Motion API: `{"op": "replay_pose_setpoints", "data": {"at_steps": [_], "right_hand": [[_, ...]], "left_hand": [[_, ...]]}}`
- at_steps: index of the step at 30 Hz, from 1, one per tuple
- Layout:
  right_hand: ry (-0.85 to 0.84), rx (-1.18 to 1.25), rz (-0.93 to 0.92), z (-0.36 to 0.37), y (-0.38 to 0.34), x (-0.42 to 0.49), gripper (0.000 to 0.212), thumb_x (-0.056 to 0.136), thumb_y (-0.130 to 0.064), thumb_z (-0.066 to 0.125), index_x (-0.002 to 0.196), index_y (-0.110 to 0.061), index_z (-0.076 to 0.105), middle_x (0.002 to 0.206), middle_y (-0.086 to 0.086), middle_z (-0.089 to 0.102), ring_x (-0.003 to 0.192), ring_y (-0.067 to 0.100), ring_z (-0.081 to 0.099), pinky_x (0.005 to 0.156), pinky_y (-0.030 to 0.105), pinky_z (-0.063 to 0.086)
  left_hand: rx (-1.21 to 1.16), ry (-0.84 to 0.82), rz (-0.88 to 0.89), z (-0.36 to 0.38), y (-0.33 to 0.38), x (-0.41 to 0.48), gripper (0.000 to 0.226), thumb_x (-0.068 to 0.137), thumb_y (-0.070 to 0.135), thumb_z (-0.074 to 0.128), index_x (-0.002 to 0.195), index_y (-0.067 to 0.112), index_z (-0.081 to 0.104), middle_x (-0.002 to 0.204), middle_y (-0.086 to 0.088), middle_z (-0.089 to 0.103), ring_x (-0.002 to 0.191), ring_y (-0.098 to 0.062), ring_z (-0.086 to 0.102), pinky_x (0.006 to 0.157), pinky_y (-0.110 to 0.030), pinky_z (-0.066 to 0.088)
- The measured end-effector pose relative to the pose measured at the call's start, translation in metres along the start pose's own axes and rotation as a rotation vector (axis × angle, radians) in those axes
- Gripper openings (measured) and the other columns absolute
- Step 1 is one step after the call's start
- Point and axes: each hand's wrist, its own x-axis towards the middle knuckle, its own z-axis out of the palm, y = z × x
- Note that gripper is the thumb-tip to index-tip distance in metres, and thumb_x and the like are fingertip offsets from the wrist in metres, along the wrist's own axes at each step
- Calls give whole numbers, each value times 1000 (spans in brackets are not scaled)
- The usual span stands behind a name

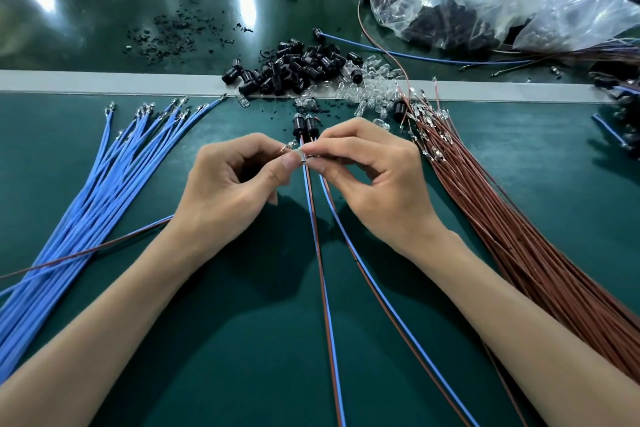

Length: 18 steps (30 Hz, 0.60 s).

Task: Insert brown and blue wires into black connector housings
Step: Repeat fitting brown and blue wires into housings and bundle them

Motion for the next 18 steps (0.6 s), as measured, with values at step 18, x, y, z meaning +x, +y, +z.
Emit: {"op": "replay_pose_setpoints", "data": {"at_steps": [18], "right_hand": [[45,214,167,2,-5,-1,24,76,4,73,96,-7,69,86,5,70,80,12,68,78,23,52]], "left_hand": [[77,-30,113,-2,-3,3,4,85,25,62,87,26,65,75,3,61,65,-5,49,64,-15,37]]}}
